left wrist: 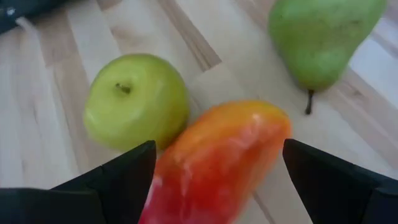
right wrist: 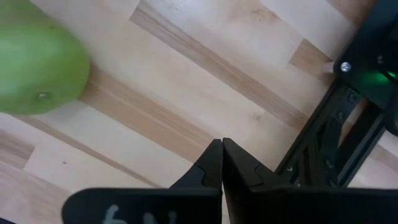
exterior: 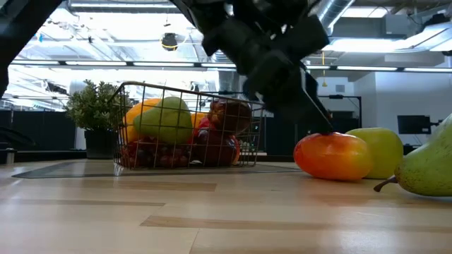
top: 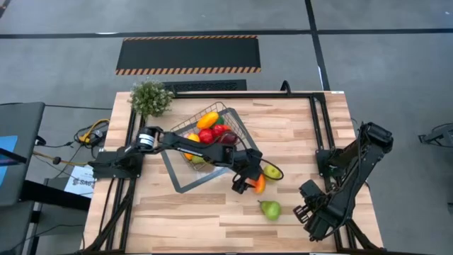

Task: Build produce basket
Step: Put the red and yellow mango into the gold wire basket

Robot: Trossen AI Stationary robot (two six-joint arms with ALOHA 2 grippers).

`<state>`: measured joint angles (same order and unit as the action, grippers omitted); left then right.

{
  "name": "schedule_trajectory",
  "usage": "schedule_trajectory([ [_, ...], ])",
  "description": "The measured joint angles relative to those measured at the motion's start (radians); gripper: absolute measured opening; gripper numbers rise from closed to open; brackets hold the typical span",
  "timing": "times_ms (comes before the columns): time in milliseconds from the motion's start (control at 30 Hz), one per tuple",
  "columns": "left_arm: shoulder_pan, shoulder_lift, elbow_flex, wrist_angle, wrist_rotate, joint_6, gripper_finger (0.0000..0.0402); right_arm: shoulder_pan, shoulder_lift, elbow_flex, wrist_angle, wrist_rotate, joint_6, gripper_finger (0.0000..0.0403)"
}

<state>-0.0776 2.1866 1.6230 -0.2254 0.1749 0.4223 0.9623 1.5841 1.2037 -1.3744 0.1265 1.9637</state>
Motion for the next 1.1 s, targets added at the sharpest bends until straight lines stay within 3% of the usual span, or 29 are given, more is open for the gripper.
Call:
schedule_trajectory([
  [400,-0.004,0.059,0.022,-0.048,-0.099,0.029,0.0335,0.0,0.0,0.0,0.0,0.002,0.011,0.0017],
  [733,-0.034,0.058,0.021,-0.114,-0.144,-0.043,0.0262,0.0,0.0,0.0,-0.001,0.006,0.019,0.0023],
  [867,-0.041,0.055,0.022,-0.121,-0.161,-0.121,0.0245,0.0,0.0,0.0,-0.001,0.006,0.019,0.002],
  [1100,-0.04,0.048,0.123,-0.259,-0.162,-0.297,0.0249,0.0,0.0,0.0,0.001,0.01,0.019,0.0019],
])
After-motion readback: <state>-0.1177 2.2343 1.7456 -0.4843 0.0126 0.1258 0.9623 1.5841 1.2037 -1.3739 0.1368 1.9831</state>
